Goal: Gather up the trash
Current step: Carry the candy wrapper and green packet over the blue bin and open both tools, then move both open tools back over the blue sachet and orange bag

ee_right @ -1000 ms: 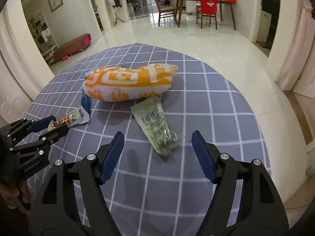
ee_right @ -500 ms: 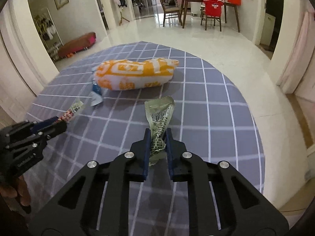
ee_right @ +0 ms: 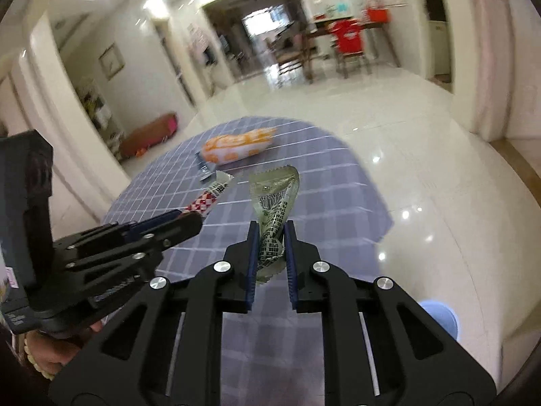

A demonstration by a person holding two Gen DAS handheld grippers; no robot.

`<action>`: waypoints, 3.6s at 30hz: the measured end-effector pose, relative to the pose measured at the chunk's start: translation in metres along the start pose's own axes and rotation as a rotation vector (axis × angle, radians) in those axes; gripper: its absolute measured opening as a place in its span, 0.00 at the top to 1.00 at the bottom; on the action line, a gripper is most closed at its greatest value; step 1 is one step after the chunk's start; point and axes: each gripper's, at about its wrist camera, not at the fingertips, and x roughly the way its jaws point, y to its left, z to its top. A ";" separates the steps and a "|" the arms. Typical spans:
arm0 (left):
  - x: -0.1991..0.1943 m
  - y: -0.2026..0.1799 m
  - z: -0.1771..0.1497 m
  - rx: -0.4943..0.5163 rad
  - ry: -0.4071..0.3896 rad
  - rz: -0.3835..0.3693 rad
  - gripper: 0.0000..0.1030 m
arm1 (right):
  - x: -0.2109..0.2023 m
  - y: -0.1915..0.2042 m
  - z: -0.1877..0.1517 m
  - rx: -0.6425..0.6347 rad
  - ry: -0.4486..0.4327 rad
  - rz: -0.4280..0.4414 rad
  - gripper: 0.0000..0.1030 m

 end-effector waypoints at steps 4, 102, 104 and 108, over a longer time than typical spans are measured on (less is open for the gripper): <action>0.010 -0.073 -0.008 0.085 0.021 -0.082 0.78 | -0.055 -0.051 -0.028 0.093 -0.082 -0.109 0.85; -0.012 0.183 0.003 -0.274 0.009 0.224 0.21 | 0.097 0.089 0.017 -0.054 0.064 0.004 0.33; -0.003 0.197 0.008 -0.308 0.010 0.216 0.21 | 0.110 0.091 0.022 -0.063 0.072 -0.003 0.33; 0.022 0.208 0.024 -0.333 0.007 0.200 0.21 | 0.135 0.090 0.036 -0.077 0.087 -0.030 0.33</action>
